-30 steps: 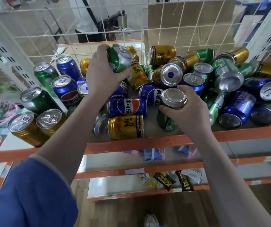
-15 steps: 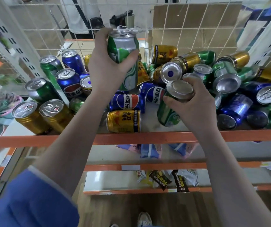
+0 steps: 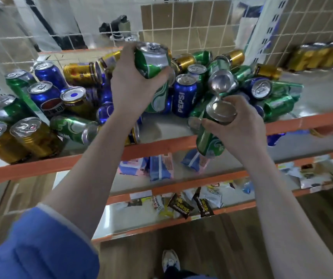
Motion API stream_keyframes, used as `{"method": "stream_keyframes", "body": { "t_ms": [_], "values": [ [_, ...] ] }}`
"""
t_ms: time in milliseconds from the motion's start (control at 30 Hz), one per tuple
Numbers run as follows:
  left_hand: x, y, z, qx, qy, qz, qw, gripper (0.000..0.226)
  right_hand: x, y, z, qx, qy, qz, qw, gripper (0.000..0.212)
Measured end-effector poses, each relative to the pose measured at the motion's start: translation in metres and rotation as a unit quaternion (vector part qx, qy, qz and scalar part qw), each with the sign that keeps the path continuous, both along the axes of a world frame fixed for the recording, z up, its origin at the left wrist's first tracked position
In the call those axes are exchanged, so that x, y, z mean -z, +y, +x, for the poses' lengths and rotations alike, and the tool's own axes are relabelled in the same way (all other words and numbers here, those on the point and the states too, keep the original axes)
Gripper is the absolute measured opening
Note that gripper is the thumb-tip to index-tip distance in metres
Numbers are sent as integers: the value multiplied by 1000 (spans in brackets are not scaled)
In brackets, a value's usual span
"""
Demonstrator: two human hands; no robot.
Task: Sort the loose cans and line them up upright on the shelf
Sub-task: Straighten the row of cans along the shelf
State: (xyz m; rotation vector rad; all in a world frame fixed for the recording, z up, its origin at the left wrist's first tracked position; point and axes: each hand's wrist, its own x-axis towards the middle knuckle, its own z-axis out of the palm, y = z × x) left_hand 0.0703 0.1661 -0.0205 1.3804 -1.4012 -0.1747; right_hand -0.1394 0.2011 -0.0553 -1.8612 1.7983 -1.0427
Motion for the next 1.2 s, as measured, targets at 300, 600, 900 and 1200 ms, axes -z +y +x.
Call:
{"method": "stream_keyframes", "body": {
  "t_ms": [300,600,900,1200],
  "values": [
    [-3,-14,-101,43,26,-26,998,49,-1,-21,-86,56,-51,-32,997,59],
    [5,-100,-294,23,59,-41,997,36,-6,-124,-283,42,-42,-68,996,57],
    [5,-186,-453,83,51,3,995,52,-18,-209,-451,71,-24,-67,995,61],
    [27,-259,-533,106,19,16,994,59,1,-258,-528,83,-72,-39,993,58]
  ]
}}
